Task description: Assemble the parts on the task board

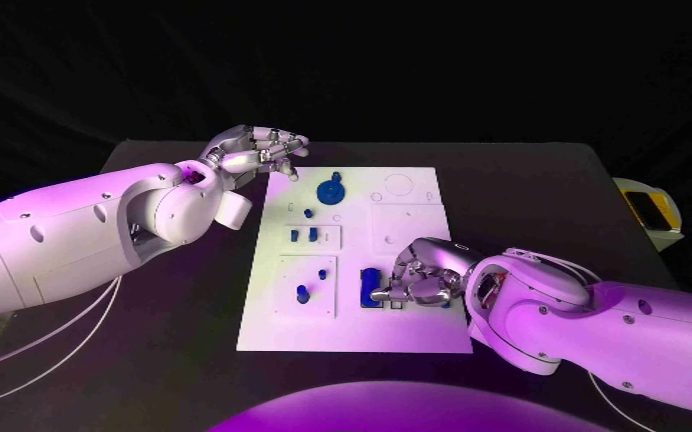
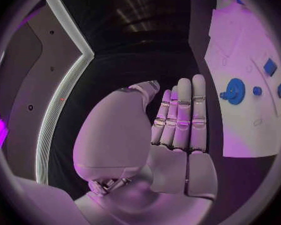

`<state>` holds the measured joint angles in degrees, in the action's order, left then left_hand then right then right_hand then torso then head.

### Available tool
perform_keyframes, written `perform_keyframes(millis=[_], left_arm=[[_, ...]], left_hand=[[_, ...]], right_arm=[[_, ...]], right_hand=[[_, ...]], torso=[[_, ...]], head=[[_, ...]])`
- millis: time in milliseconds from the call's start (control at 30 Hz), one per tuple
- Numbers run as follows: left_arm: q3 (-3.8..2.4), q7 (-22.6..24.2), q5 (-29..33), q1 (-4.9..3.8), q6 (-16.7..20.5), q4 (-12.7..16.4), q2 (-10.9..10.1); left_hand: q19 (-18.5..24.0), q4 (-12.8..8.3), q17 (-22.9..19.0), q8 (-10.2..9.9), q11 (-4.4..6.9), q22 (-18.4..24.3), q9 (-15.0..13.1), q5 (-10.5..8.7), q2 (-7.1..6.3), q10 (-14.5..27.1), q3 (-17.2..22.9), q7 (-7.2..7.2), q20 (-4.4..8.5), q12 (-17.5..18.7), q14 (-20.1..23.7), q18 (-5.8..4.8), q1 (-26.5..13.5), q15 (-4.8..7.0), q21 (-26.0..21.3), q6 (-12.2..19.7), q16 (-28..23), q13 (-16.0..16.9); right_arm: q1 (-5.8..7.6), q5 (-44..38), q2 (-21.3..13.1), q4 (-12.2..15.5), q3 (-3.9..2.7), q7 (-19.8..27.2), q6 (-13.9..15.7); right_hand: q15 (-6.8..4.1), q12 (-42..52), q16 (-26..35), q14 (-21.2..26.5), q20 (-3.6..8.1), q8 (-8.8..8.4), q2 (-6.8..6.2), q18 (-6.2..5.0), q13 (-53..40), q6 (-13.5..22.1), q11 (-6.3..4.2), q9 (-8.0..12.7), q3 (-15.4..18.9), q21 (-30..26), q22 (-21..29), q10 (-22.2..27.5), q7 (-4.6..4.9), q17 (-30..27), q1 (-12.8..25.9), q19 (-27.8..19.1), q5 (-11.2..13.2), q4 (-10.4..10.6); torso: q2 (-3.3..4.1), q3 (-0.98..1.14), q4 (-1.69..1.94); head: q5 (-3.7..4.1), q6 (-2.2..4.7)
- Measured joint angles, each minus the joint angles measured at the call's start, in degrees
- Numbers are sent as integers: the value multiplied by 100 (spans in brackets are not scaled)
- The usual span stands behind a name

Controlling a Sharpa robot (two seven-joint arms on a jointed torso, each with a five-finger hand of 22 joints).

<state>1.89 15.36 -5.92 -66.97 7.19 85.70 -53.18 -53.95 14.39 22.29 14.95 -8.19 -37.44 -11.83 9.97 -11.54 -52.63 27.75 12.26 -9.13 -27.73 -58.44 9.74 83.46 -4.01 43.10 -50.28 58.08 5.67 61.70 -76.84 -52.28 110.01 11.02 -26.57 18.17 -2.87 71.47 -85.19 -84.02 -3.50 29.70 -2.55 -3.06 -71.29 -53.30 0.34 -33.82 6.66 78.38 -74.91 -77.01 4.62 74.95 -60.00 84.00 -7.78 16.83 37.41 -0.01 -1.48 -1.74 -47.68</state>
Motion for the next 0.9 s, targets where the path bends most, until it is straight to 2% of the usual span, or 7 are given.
perform_keyframes(millis=[133,167,200,300,400,800,900], left_arm=[[0,-2,0,0,0,0,-1],[0,-3,0,0,0,0,-1],[0,-3,0,0,0,0,-1],[0,-6,0,0,0,0,1],[0,-8,0,0,0,1,2],[0,-16,0,0,0,7,-9],[0,-18,0,0,0,10,-11]], left_hand=[[0,9,0,0,0,0,0,0,0,0,9,-3,0,0,0,0,0,0,0,3,0,4],[0,16,0,0,0,0,0,0,0,0,16,-19,0,0,0,-1,0,0,0,19,0,4],[0,16,0,0,0,0,0,0,0,0,16,-20,0,0,0,0,0,0,0,20,0,4],[0,16,0,0,0,0,0,0,0,0,16,-20,0,0,0,0,0,0,0,20,0,4],[0,16,2,0,0,0,0,0,0,0,16,-20,0,0,0,0,0,0,0,20,0,4],[0,16,4,0,0,5,0,0,0,0,16,-20,0,0,0,0,0,0,0,20,0,3],[0,16,4,0,0,5,-5,0,0,0,16,-20,0,0,0,0,0,0,0,20,0,6]], right_arm=[[-2,-8,7,21,1,0,-54],[-3,-8,17,23,1,0,-68],[-4,-8,29,23,1,0,-78],[-7,-13,85,8,1,0,-104],[-14,-36,145,-47,1,1,-114],[-17,-93,241,-150,-5,45,-119],[-17,-99,234,-152,-7,64,-123]], right_hand=[[0,24,0,0,0,0,50,0,-13,0,0,3,21,0,0,0,0,0,-50,0,-71,-22],[0,26,0,0,0,0,114,-1,-21,0,0,9,21,0,0,0,0,0,-114,0,-97,-22],[-3,28,0,1,13,0,208,0,-31,0,-11,21,21,0,0,-11,0,0,-240,-7,-111,-22],[-42,28,0,0,43,0,364,0,-63,0,-20,60,-45,7,1,-20,0,0,-838,1,-202,-88],[-41,66,0,0,43,0,427,0,-109,0,-14,79,-92,27,-5,-50,0,0,-979,1,-152,-71],[-41,168,-26,0,43,-1,532,0,-220,-35,2,125,-114,117,-4,-108,-35,-1,-1084,0,-298,-46],[-41,177,-26,0,43,-1,493,0,-243,-54,2,138,-114,117,-4,-108,-54,-1,-1197,0,-299,-46]], torso=[[0,-1,-1],[-1,-1,0],[0,-1,0],[-1,-3,1],[0,-3,2],[2,-3,4],[2,-3,2]], head=[[11,0],[12,1],[17,3],[24,5],[25,10],[9,13],[4,11]])
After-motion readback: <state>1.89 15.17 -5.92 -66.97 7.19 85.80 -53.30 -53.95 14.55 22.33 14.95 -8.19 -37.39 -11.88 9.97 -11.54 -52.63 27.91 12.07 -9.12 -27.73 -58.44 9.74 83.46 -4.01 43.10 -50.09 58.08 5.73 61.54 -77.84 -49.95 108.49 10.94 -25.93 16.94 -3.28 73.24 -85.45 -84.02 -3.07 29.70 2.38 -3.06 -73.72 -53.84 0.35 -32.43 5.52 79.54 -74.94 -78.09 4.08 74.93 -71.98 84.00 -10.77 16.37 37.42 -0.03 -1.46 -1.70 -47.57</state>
